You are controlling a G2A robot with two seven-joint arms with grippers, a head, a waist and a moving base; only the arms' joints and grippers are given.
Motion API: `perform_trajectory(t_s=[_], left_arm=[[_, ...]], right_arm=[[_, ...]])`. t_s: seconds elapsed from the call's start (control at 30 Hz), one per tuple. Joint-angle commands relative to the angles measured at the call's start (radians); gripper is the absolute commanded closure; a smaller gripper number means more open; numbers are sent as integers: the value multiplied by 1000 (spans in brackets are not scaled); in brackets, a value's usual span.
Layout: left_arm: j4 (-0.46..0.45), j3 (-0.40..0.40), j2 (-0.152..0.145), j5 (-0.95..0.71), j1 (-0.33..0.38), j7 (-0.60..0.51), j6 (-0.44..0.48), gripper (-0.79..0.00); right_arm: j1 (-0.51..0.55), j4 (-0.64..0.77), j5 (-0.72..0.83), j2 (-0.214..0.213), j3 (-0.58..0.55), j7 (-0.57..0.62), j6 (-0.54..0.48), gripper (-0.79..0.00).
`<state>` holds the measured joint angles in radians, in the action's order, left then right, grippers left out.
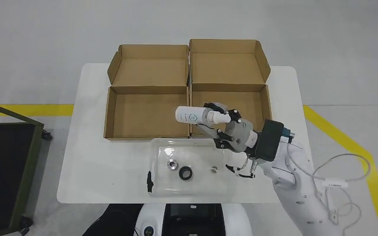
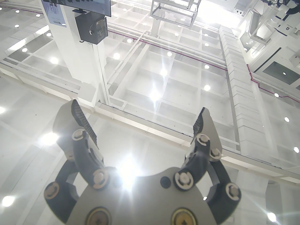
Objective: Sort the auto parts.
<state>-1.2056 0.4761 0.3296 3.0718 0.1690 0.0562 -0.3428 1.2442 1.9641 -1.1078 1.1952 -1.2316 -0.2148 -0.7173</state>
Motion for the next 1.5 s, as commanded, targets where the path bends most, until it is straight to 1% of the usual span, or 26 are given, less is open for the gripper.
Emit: perform_trajectory(t_s=[0.0,0.23,0.43,0.57,0.77,0.87,1.03,1.2,1.47], left_arm=[[0,0,0,0,0,0,0,-785],[0,0,0,0,0,0,0,-785],[0,0,0,0,0,0,0,-785],[0,0,0,0,0,0,0,-785],[0,0,0,0,0,0,0,-785],[0,0,0,0,0,0,0,-785],[0,0,0,0,0,0,0,-785],[0,0,0,0,0,0,0,-785],[0,0,0,0,0,0,0,-785]], right_arm=[[1,-6,15,0,-10,-7,3,0],[8,-18,47,-2,-46,-29,23,0],[15,-29,63,0,-45,-47,29,0],[8,-54,42,0,-41,-29,40,0],[-6,-103,-69,-1,-33,51,113,0],[-16,-130,-100,0,-28,95,139,0],[-51,-177,-140,-2,-23,212,161,0],[-103,-243,-130,1,-2,318,161,0],[-183,-371,-41,15,70,438,145,0]])
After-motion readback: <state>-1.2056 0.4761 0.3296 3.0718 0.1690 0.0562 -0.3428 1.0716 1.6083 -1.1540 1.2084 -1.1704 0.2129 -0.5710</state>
